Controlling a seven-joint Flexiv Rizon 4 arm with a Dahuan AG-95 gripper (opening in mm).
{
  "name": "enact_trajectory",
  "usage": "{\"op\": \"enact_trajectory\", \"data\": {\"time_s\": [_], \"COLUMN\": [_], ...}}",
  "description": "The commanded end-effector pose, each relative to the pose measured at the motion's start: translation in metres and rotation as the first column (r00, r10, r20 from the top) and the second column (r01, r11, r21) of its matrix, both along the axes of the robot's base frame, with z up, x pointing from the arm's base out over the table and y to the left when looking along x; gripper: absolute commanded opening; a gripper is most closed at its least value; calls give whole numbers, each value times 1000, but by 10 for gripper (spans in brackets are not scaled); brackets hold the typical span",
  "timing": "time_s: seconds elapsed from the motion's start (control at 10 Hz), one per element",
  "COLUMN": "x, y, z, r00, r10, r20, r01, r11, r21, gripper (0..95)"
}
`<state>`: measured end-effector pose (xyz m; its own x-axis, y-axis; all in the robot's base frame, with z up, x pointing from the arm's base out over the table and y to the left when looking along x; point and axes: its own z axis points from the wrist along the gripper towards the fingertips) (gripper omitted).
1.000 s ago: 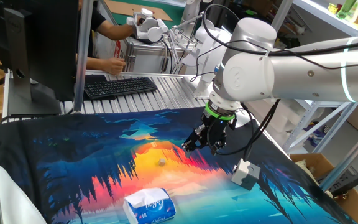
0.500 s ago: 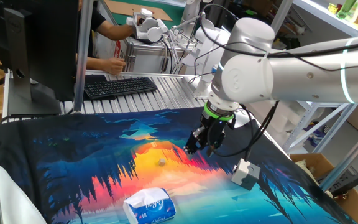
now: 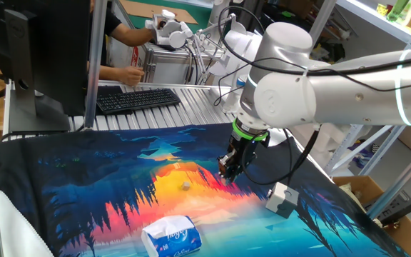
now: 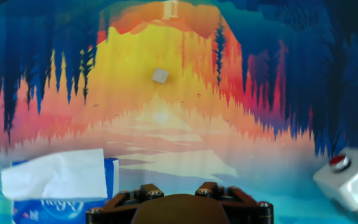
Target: Pick up one small block
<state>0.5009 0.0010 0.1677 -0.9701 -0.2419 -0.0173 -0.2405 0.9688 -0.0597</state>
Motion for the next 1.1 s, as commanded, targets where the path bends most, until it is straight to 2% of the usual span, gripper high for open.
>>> {"op": "enact_trajectory", "data": {"time_s": [0.1, 0.6, 1.1], "x": [0, 4, 26], "y": [0, 3, 10], "z": [-1, -6, -23], "r00": [1000, 1000, 999], "r10": [0, -2, -16], "r20": [-2, -14, -36], "r01": [0, 2, 16], "r11": [1000, 1000, 1000], "r21": [0, 3, 6], "gripper": [0, 0, 0]}}
